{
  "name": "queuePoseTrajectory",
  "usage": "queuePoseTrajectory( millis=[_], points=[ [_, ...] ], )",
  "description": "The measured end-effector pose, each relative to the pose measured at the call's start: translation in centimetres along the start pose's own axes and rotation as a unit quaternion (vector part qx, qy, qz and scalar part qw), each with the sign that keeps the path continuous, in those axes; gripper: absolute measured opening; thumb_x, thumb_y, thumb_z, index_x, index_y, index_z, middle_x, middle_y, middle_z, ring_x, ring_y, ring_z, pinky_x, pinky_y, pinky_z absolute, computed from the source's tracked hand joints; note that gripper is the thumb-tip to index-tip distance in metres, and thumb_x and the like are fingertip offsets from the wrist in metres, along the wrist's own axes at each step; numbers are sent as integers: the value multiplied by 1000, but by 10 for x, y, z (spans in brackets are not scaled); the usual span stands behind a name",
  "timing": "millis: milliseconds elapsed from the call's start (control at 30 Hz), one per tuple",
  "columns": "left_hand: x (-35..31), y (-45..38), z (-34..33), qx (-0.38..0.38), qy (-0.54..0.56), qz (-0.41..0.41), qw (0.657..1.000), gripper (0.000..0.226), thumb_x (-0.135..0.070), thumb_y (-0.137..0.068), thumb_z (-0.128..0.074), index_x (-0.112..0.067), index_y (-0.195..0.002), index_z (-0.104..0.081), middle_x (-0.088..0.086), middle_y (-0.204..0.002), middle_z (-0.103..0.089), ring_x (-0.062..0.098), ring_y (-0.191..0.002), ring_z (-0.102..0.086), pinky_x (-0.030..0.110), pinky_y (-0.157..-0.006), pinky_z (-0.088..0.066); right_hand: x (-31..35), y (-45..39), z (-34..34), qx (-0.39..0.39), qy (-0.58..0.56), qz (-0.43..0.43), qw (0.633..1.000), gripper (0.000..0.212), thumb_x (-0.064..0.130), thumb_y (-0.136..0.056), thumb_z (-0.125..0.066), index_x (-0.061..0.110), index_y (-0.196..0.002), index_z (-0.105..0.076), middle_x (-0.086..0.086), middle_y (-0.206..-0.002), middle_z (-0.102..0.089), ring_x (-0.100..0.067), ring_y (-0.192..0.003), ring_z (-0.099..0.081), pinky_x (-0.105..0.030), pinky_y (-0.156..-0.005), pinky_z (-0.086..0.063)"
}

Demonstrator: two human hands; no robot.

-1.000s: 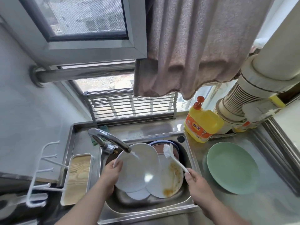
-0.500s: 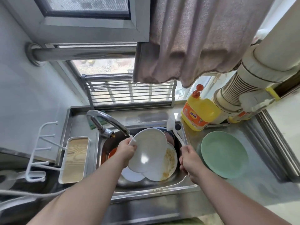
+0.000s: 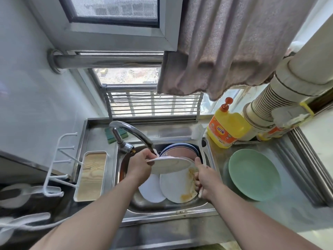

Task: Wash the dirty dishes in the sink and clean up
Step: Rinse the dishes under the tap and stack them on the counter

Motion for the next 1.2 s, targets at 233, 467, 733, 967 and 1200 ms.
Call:
queuePoseTrajectory(
  millis=[233, 467, 733, 967, 1200],
  points=[
    [36, -6, 18, -50, 134, 61, 988, 39, 10, -77, -73, -28, -69, -72, -12, -114, -74, 18, -105, -69, 38, -99, -54, 4, -6, -33, -2, 24, 8, 1000, 18, 38, -99, -68, 20, -105, -64, -10, -91, -71, -13, -46, -31, -22, -40, -29],
    [53, -4, 30, -96, 227, 95, 964, 21, 19, -78, -75, -2, -80, -71, -6, -142, -53, 20, -125, -54, 44, -115, -42, -21, -19, -36, -55, 56, -36, 996, 19, 39, -96, -70, 21, -102, -65, -7, -78, -52, -15, -51, -33, -23, -43, -33],
    [65, -6, -19, 9, 377, 160, 912, 25, 17, -89, -68, -6, -87, -76, 4, -123, -74, 27, -109, -71, 45, -90, -57, -31, -26, -13, -11, -97, -84, 992, 35, -3, -101, -53, 23, -83, -38, 0, -59, -34, -9, -34, -25, -16, -33, -21],
    [57, -29, -52, -37, 570, 287, 769, 29, 17, -101, -48, -6, -111, -64, 14, -102, -65, 19, -85, -64, 23, -62, -59, -32, -13, 58, -70, -85, 12, 994, 45, -10, -98, -56, 25, -79, -35, 1, -52, -27, -10, -31, -21, -15, -34, -20],
    [16, -14, -104, 11, 581, 374, 723, 27, -31, -93, -75, -10, -109, -69, -1, -87, -64, 2, -65, -55, 8, -44, -46, -31, -6, 93, -100, -6, 60, 993, 37, -10, -96, -61, 17, -80, -41, -3, -58, -33, -13, -42, -25, -21, -37, -23]
  ],
)
Point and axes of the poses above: each hand's wrist, its own y-axis away from the middle knuckle, its own z-axis out of the back of the hand, x = y × z, the point moved 10 cm from there along -y, towards the middle knuckle
